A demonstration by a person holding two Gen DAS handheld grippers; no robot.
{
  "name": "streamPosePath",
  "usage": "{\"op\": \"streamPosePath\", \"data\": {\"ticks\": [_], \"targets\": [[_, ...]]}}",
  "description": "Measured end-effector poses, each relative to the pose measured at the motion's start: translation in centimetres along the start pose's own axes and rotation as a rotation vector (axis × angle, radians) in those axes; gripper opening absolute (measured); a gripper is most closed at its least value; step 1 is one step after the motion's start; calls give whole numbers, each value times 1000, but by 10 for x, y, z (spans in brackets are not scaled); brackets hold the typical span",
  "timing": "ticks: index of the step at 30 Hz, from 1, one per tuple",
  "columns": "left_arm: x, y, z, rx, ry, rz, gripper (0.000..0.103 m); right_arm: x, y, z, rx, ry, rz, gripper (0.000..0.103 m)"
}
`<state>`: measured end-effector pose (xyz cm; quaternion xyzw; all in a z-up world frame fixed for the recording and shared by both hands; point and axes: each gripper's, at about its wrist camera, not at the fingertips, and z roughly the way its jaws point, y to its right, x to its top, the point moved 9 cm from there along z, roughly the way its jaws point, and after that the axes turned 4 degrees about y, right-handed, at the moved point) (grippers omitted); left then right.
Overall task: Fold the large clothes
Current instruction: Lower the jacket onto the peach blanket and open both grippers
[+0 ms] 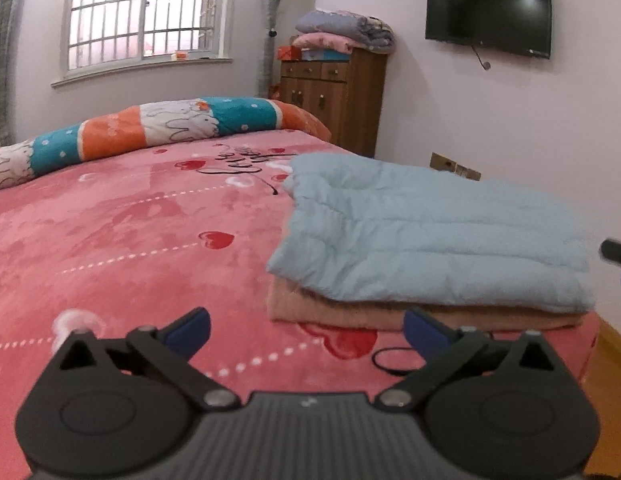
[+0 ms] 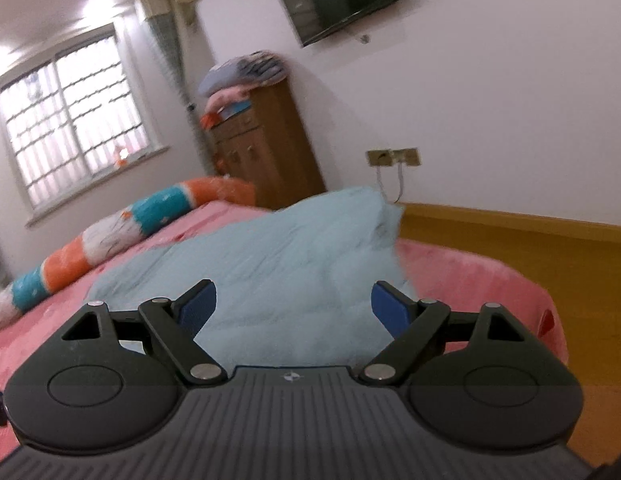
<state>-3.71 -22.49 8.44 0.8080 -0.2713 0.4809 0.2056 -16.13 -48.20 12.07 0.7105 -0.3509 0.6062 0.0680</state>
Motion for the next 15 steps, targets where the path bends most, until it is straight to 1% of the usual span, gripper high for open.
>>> {"op": "streamPosePath", "data": {"ticks": [3, 6, 8, 12, 15], "targets": [[-1, -7, -21, 11, -6, -10, 102, -12, -31, -20, 27, -25, -50, 103], [-3, -15, -43, 58, 0, 2, 102, -19, -62, -40, 58, -29, -111, 103], [-3, -19, -59, 74, 13, 16, 102, -20, -77, -52, 63, -24, -142, 103], [-1, -22, -84, 81, 45, 17, 102, -20, -93, -79, 51, -17, -134, 103], [1, -20, -99, 75, 51, 19, 102, -18, -104, -102, 43, -7, -120, 103]]}}
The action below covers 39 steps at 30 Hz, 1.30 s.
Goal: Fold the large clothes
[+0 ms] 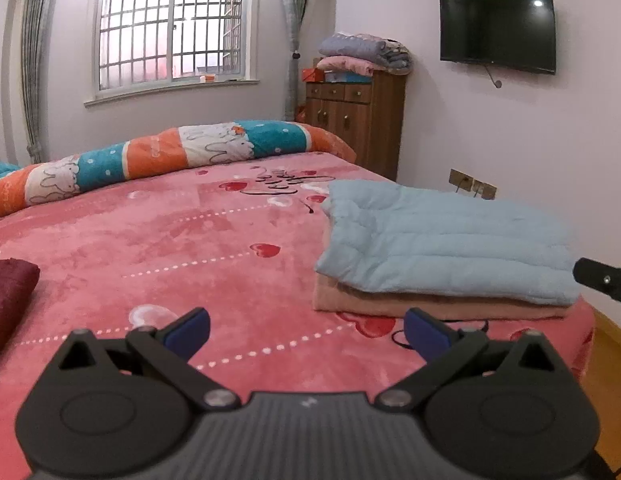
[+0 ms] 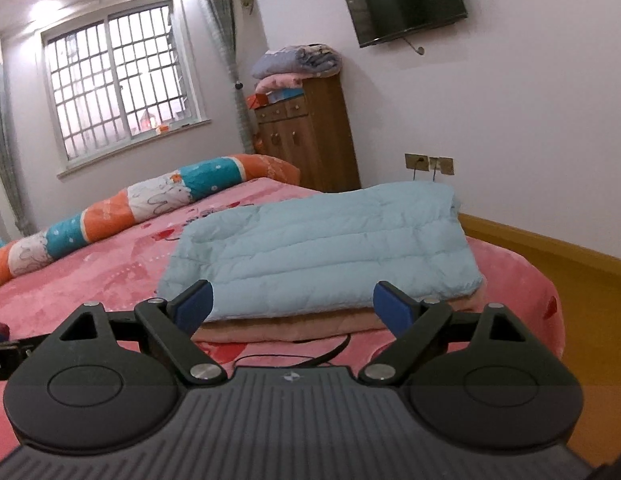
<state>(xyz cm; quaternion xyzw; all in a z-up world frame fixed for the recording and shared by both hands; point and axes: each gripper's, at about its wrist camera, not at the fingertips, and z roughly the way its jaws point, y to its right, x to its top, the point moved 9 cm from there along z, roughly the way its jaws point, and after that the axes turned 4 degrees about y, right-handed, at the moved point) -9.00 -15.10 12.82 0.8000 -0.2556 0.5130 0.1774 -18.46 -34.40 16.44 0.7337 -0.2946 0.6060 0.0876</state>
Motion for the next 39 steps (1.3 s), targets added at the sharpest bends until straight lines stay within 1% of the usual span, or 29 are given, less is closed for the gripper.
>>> {"op": "streamPosePath", "data": {"ticks": [3, 5, 8, 12, 19, 22, 29, 39], "targets": [[1, 2, -12, -14, 3, -2, 102, -2, -12, -25, 7, 13, -2, 103], [1, 1, -18, -21, 7, -9, 102, -1, -21, -42, 9, 34, -26, 103], [2, 2, -25, -21, 8, -15, 102, -1, -30, -57, 10, 43, -55, 103], [3, 0, -30, -6, 12, -16, 102, -1, -39, -74, 12, 37, -57, 103], [5, -7, -35, 9, 20, -29, 102, 2, -46, -82, 9, 18, -55, 103], [5, -8, -36, 15, 16, -36, 102, 0, -41, -72, -4, -2, -64, 103], [4, -10, -39, 17, 11, -40, 102, -2, -34, -65, -35, -15, -72, 103], [-2, -7, -37, 19, -15, -31, 102, -2, -25, -56, -30, -37, -76, 103]]}}
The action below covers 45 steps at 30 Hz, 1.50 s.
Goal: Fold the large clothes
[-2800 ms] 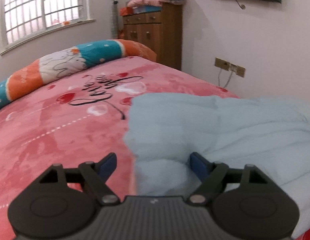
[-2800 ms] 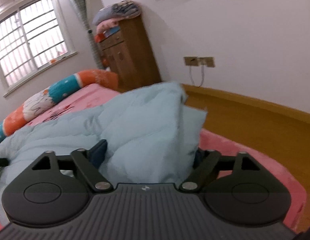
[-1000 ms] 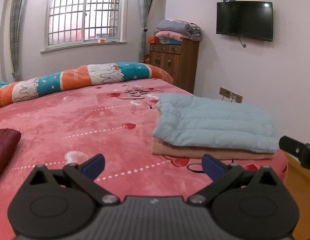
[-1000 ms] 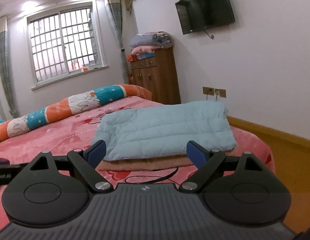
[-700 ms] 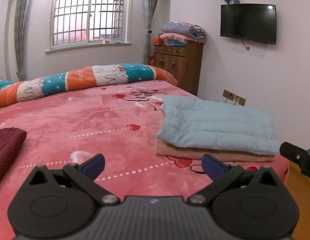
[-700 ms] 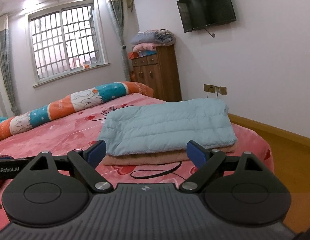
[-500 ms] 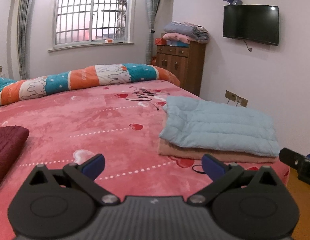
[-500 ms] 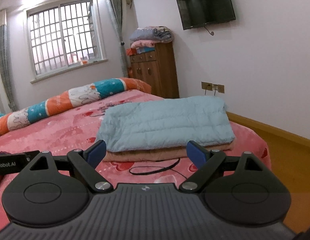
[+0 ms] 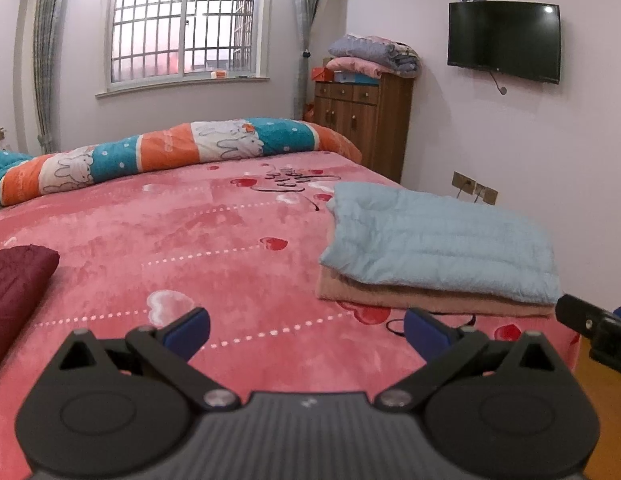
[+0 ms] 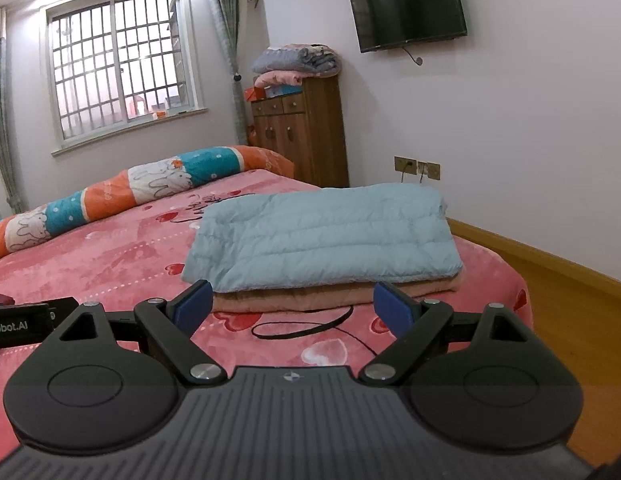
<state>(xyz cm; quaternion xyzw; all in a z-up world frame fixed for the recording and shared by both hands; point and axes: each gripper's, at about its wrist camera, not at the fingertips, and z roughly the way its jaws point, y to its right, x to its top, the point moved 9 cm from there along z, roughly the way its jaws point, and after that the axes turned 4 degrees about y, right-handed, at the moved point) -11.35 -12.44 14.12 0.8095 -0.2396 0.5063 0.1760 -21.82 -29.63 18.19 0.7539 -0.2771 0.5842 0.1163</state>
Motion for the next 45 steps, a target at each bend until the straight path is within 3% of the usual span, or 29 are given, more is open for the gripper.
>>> {"op": "streamPosePath", "data": {"ticks": [18, 45], "targets": [[-9, 8, 4, -9, -37, 5, 102, -4, 2, 6, 6, -25, 3, 103], [-10, 15, 4, -16, -31, 13, 102, -6, 0, 7, 15, -44, 6, 103]]}}
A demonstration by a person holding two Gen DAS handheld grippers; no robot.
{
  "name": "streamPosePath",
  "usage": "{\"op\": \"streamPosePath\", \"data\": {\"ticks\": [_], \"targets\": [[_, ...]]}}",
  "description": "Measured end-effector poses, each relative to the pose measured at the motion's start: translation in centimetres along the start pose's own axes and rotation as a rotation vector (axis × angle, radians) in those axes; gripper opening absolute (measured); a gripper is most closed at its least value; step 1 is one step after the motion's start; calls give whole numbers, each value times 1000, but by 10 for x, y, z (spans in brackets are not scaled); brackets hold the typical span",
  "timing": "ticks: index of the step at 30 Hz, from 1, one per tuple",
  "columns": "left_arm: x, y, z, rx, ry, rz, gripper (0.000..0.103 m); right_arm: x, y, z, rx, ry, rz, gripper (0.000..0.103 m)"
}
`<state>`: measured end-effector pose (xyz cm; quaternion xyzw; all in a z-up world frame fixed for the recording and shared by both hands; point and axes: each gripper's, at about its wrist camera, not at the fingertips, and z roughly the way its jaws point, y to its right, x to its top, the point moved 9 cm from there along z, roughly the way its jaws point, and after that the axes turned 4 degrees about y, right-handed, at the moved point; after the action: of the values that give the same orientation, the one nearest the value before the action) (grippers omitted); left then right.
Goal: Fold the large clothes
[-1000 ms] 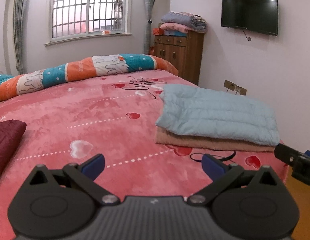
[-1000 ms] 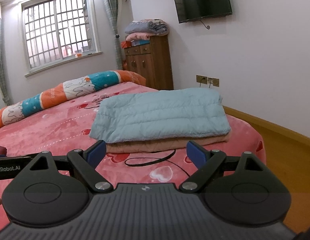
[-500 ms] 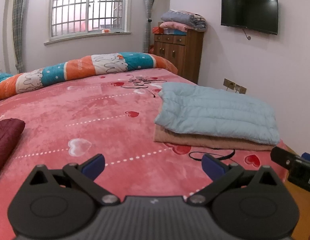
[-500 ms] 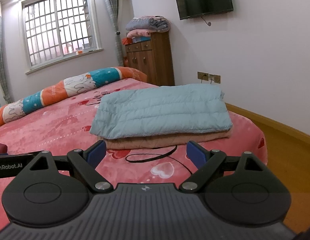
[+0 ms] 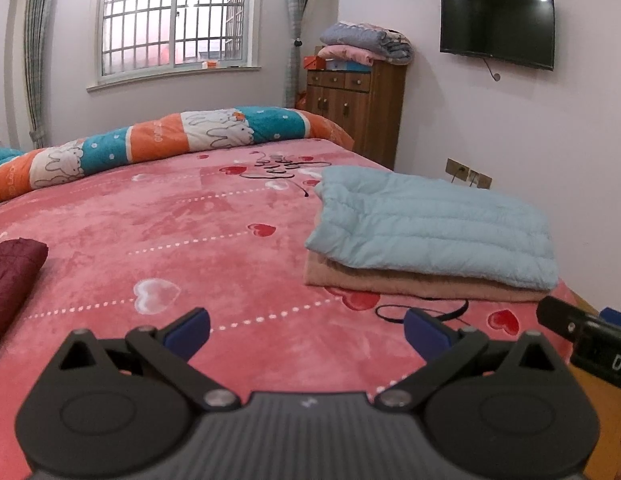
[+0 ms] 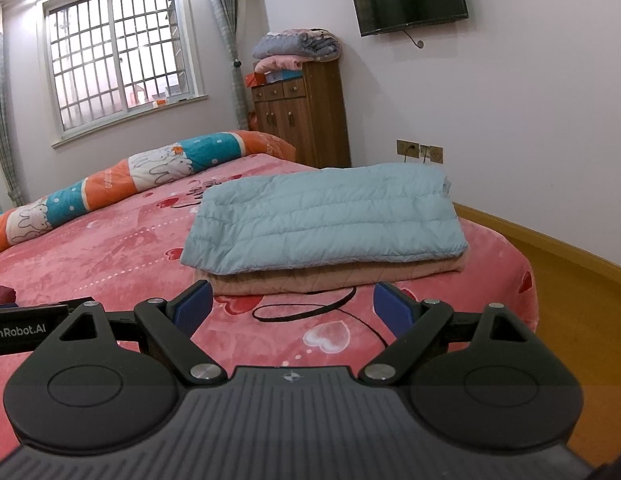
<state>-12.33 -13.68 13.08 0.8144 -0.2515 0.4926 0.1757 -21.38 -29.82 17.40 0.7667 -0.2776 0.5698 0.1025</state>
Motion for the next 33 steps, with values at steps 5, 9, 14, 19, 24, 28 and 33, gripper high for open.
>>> {"op": "streamPosePath", "data": {"ticks": [5, 9, 14, 19, 24, 28, 33], "targets": [[-1, 2, 1, -5, -1, 6, 102, 0, 0, 1, 1, -2, 1, 103], [-1, 3, 2, -4, 0, 10, 102, 0, 0, 0, -1, 0, 3, 103], [0, 4, 2, -7, 3, 9, 102, -1, -2, 0, 0, -1, 4, 103], [0, 6, 2, -2, 9, 14, 102, -2, -3, -1, 3, -1, 9, 103], [1, 6, 2, -4, 16, 7, 102, -3, -4, -2, 4, 1, 12, 103], [0, 7, 2, 1, 20, 9, 102, -3, -6, -3, 3, 5, 9, 103], [0, 6, 6, -18, 13, -8, 102, -4, -8, -3, 5, 7, 5, 103]]}}
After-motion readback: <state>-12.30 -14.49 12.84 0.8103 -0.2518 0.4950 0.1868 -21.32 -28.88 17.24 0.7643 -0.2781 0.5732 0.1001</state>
